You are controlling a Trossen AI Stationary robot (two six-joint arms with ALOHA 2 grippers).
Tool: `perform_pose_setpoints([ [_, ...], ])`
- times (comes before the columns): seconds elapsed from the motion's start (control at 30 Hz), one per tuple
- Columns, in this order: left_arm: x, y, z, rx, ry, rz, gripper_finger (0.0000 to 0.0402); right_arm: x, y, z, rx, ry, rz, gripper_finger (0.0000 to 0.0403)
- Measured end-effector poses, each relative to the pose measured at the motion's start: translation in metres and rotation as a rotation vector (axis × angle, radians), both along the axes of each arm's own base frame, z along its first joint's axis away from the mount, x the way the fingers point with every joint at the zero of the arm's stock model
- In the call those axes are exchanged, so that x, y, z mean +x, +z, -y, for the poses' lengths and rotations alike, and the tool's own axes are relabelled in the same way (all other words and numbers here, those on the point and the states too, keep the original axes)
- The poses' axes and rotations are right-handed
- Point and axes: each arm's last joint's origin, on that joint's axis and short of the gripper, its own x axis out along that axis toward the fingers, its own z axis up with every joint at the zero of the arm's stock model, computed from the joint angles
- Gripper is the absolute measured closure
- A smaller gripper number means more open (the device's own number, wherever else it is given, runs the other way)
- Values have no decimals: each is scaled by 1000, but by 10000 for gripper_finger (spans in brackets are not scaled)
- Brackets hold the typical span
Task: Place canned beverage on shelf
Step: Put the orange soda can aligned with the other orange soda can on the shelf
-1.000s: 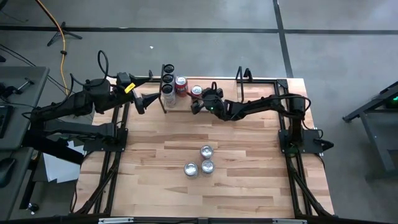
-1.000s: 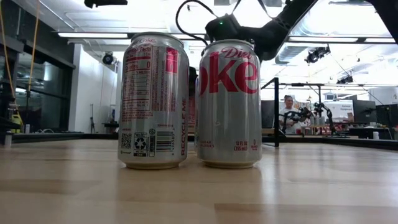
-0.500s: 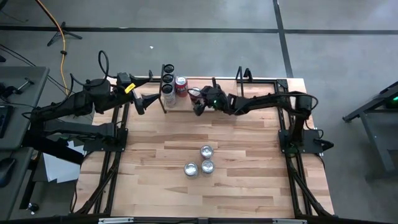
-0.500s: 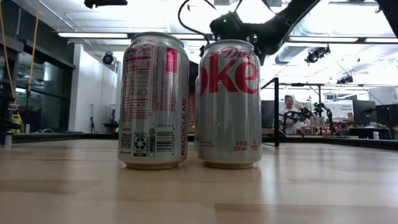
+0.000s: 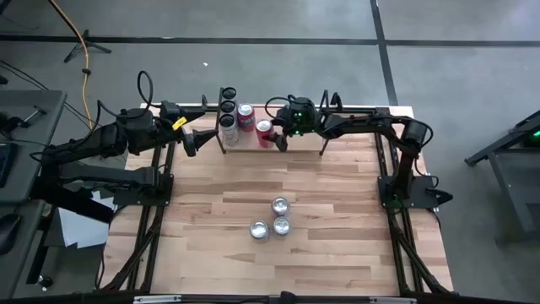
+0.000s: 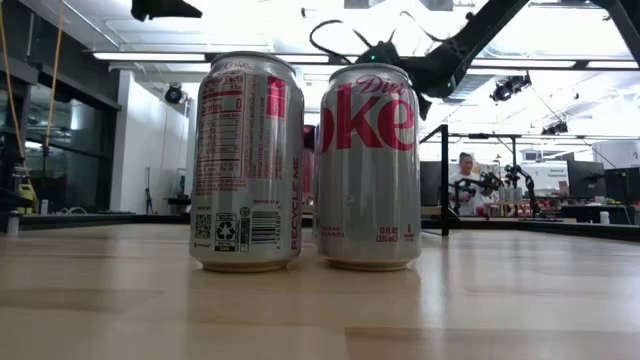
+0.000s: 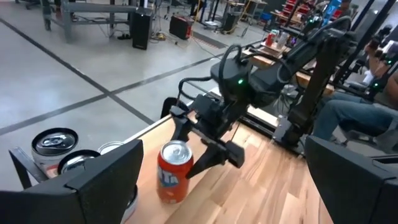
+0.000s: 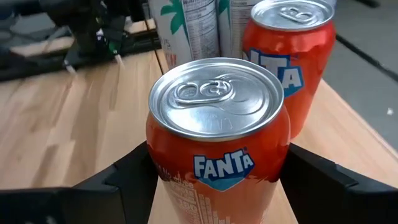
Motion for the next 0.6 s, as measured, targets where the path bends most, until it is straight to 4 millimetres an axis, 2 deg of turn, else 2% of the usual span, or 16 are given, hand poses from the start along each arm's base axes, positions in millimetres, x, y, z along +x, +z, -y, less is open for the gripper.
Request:
perform_pose_setpoints([
  [0.2,0,0,0,-4,1,5,2,5,-10,2,-61,26,-1,127],
  [0.6,0,0,0,-5,3,5,2,5,-11,2,-108,47,-8,103],
])
